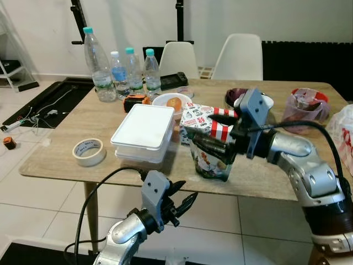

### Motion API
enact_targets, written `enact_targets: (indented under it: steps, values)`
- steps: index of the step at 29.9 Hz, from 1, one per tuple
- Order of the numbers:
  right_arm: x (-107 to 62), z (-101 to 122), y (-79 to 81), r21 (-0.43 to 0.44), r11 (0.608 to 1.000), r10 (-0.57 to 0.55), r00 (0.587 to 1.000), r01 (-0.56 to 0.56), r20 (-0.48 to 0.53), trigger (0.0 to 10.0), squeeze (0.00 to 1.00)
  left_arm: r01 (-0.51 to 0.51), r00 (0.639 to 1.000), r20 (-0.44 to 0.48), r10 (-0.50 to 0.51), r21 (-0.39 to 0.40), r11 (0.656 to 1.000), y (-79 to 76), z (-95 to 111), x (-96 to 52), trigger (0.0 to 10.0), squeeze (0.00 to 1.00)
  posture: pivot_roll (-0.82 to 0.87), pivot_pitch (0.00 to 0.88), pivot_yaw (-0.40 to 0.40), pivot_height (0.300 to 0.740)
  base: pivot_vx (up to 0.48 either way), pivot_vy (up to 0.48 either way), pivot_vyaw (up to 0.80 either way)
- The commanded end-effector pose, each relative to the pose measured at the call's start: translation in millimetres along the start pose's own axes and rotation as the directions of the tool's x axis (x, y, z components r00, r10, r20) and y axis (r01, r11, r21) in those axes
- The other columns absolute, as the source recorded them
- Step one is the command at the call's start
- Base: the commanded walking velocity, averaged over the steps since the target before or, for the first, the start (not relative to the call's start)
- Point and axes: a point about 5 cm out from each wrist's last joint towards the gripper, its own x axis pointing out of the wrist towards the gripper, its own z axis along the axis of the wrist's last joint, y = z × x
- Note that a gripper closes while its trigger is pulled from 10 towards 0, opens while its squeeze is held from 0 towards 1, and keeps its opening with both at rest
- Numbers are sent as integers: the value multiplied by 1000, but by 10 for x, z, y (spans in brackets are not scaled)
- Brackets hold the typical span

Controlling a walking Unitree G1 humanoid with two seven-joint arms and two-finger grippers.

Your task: Restocking fridge

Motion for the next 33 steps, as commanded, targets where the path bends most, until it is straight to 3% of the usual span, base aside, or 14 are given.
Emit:
enact_targets:
  steps: [1, 3, 9, 14, 16, 17, 20, 24, 25, 27, 28, 33]
  values:
    - [76, -85, -59, 78, 995, -58, 997, 61, -41, 10000, 0, -4, 1000, -4, 4, -33, 999, -12, 16, 18, 10000, 0, -68, 48, 18, 740, 0, 0, 0]
    - [102, -92, -75, 90, 993, -74, 996, 77, -44, 10000, 0, -5, 1000, -5, 5, -35, 999, -10, 21, 23, 10000, 0, -68, 48, 18, 740, 0, 0, 0]
    - [200, -58, -118, 270, 959, -79, 996, 86, -39, 10000, 0, -12, 1000, -1, 12, -52, 999, 10, 70, 19, 10000, 0, -68, 47, 14, 740, 0, 0, 0]
    - [211, -16, -111, 295, 953, -51, 997, 64, -50, 10000, 0, -15, 1000, -9, 15, -60, 998, 6, 80, -6, 10000, 0, -62, 48, 7, 740, 0, 0, 0]
    - [192, 23, -105, 241, 969, -30, 996, 49, -84, 10000, 0, -3, 1000, -17, 2, -65, 998, -18, 92, -20, 10000, 0, -62, 48, 7, 740, 0, 0, 0]
    - [158, 74, -103, 172, 984, -19, 996, 33, -82, 10000, 0, 2, 1000, -20, -4, -65, 998, -25, 95, -24, 10000, 0, -62, 48, 7, 740, 0, 0, 0]
    - [135, 108, -99, 125, 992, -12, 997, 22, -79, 10000, 0, 5, 1000, -22, -6, -65, 998, -27, 97, -26, 10000, 0, -62, 48, 7, 740, 0, 0, 0]
    - [-29, 241, -89, 6, 1000, 17, 998, -17, -61, 10000, 0, -2, 1000, -29, 0, -63, 998, -14, 94, -33, 10000, 0, -54, 51, 9, 740, 0, 0, 0]
    - [-86, 266, -81, -29, 999, 25, 997, -27, -69, 10000, 573, 1, 1000, -31, -3, -63, 998, -17, 94, -30, 10000, 0, -54, 51, 9, 740, 0, 0, 0]
    - [-86, 266, -81, -29, 999, 25, 997, -27, -69, 10000, 573, 1, 1000, -31, -3, -63, 998, -17, 94, -30, 10000, 0, -54, 51, 9, 740, 0, 0, 0]
    - [-138, 285, -77, -69, 997, 27, 996, -33, -88, 10000, 1000, 7, 999, -35, -9, -61, 998, -24, 92, -23, 10000, 0, -54, 51, 9, 740, 0, 0, 0]
    - [-205, 283, -5, -131, 989, 53, 985, -74, -163, 10000, 1000, 21, 999, -42, -24, -56, 998, -22, 96, 2, 10000, 0, -65, 53, 22, 740, 0, 0, 0]
